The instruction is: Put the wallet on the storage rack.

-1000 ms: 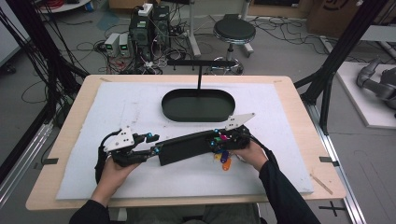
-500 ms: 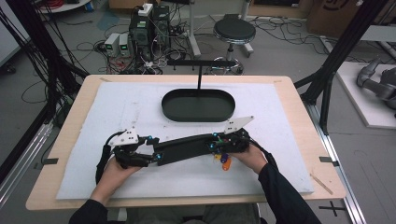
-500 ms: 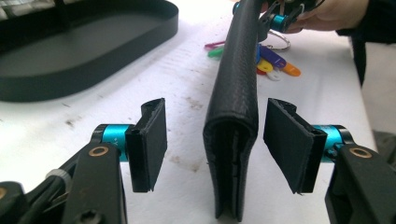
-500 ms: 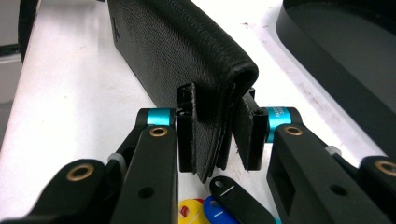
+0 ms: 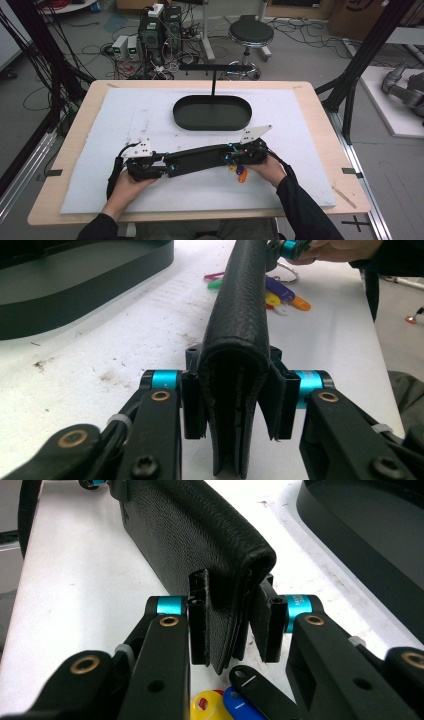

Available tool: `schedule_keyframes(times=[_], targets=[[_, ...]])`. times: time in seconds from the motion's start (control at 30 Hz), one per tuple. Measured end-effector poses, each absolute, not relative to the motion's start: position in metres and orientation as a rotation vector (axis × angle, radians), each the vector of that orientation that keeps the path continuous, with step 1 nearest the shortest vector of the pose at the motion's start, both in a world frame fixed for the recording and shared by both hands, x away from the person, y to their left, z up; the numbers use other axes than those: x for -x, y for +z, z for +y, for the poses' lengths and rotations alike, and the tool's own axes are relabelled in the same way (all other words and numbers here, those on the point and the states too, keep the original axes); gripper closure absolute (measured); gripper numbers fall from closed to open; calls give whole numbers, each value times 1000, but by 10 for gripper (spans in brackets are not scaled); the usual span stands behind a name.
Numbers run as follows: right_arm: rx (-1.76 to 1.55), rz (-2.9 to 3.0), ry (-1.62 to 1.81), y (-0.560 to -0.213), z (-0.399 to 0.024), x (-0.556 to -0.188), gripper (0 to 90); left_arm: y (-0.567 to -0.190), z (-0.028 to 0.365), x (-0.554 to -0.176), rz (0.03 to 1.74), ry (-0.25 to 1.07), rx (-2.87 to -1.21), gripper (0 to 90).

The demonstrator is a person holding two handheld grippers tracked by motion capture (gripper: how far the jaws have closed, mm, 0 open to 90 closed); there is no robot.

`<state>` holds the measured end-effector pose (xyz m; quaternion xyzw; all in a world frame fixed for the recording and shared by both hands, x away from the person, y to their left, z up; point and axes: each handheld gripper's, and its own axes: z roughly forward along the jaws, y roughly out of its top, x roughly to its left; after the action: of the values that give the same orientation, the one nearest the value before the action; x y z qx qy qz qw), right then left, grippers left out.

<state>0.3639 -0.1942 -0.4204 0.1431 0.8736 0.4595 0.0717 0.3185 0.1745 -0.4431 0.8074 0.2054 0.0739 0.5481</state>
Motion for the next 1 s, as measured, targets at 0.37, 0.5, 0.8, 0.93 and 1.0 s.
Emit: schedule_keyframes(times=[0.37, 0.5, 0.8, 0.93, 1.0], targets=[[-445, 2589, 1385, -418, -194, -361, 465, -439, 173, -316, 429, 222, -1906, 738], [-456, 2528, 1415, -405, -203, -357, 367, -433, 170, -315, 406, 248, -1910, 738], [-568, 2262, 1381, -384, -259, -344, 357, -415, 163, -314, 358, 301, -1867, 739], [-684, 2145, 1355, -383, -282, -347, 357, -409, 161, -317, 353, 324, -1850, 739], [-794, 2054, 1328, -385, -296, -350, 356, -404, 160, -319, 352, 341, -1838, 739]])
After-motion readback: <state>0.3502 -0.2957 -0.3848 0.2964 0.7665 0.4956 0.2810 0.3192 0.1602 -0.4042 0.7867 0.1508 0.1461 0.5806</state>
